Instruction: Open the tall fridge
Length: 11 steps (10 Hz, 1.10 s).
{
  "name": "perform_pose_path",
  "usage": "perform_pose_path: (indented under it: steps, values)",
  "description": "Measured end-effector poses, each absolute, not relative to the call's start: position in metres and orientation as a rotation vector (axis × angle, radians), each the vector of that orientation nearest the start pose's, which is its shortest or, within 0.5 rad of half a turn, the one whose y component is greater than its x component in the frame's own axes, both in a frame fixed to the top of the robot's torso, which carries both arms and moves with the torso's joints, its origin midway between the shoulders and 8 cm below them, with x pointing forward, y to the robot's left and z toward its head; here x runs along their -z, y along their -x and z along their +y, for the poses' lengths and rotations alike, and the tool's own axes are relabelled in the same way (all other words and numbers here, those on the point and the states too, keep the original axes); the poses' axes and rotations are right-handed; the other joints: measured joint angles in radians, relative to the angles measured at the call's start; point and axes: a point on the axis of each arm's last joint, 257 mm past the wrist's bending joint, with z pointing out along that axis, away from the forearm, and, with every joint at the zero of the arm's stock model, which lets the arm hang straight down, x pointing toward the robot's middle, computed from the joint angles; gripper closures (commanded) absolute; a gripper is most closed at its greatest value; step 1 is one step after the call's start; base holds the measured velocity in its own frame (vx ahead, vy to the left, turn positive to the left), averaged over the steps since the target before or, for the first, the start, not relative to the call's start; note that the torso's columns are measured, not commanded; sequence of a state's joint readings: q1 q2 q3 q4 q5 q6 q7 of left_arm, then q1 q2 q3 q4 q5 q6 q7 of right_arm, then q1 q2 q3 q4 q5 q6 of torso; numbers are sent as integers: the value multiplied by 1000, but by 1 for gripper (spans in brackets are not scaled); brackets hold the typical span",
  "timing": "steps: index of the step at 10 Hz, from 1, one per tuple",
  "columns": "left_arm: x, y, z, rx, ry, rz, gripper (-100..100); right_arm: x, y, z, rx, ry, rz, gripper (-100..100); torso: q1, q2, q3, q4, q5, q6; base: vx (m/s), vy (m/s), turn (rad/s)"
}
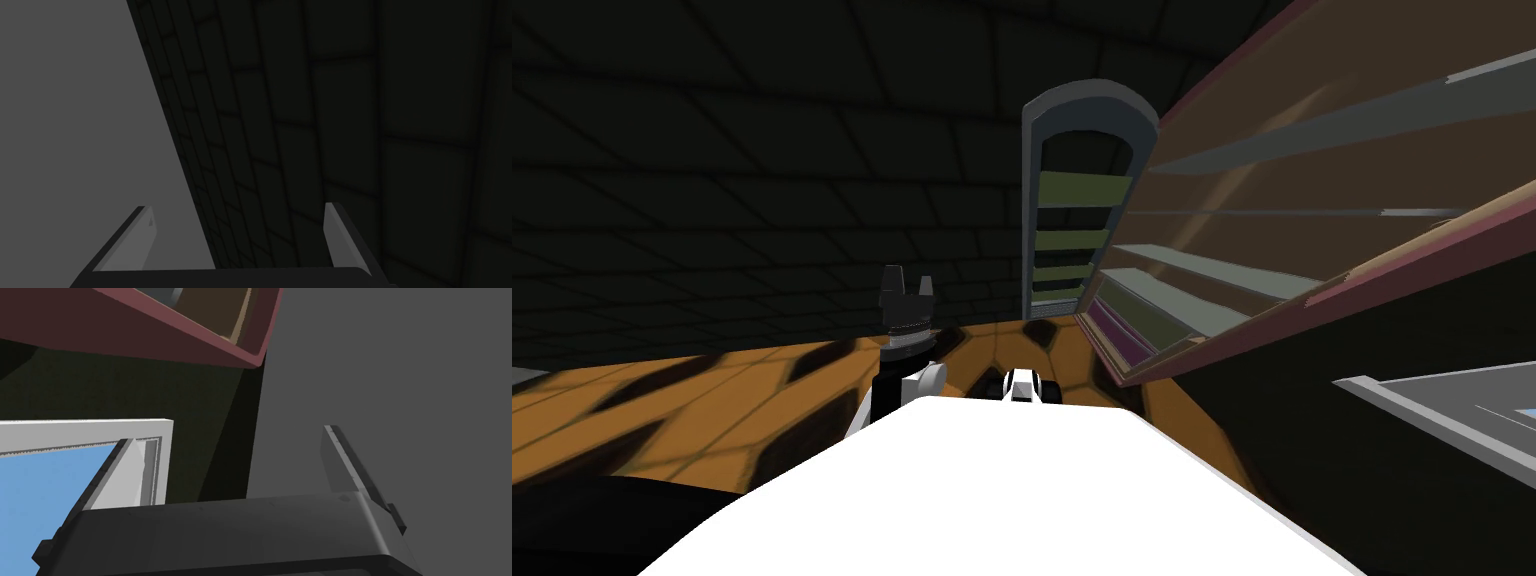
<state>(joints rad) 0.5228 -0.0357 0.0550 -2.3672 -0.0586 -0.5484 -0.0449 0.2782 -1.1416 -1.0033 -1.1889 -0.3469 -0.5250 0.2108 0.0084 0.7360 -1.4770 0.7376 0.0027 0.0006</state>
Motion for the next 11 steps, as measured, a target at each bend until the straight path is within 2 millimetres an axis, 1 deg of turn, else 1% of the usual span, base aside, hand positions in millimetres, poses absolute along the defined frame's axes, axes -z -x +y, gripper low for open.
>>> perform_pose_path:
  steps: [1, 2, 3, 4, 6, 9, 10, 11]
  values:
    - [-64, -313, 288, 1180, 529, 550, 0, -266, -238, -774, -143, -420, 549, -100, 4, -2, -2, -1, 2, -1, 7, 25, 3]
    - [-64, -313, 288, 1180, 529, 550, 0, -260, -230, -778, -195, -455, 494, -100, 1, -2, -2, -1, 1, -1, 9, 35, 5]
    - [-64, -313, 288, 1180, 529, 550, 0, -262, -226, -781, -236, -474, 446, -100, -4, 0, -1, 0, -1, -1, 9, 22, 2]
    - [-64, -313, 288, 1180, 529, 550, 0, -266, -223, -782, -267, -479, 407, -100, -9, 1, 0, 0, -3, -1, 8, 6, 2]
    - [-64, -313, 288, 1180, 529, 550, 0, -278, -223, -780, -305, -472, 354, -100, -11, 3, 2, 1, -4, 0, 12, -9, 2]
    - [-64, -313, 288, 1180, 529, 550, 0, -305, -221, -779, -304, -467, 354, -100, -9, 1, 0, 0, -3, -1, 32, -23, 2]
    - [-64, -313, 288, 1180, 529, 550, 0, -306, -221, -779, -304, -469, 355, -100, -8, 2, 1, 0, -3, -1, 11, -7, -10]
    - [-64, -313, 288, 1180, 529, 550, 0, -315, -221, -779, -304, -466, 354, -100, -7, 3, 2, 1, -2, 0, 14, -8, -13]
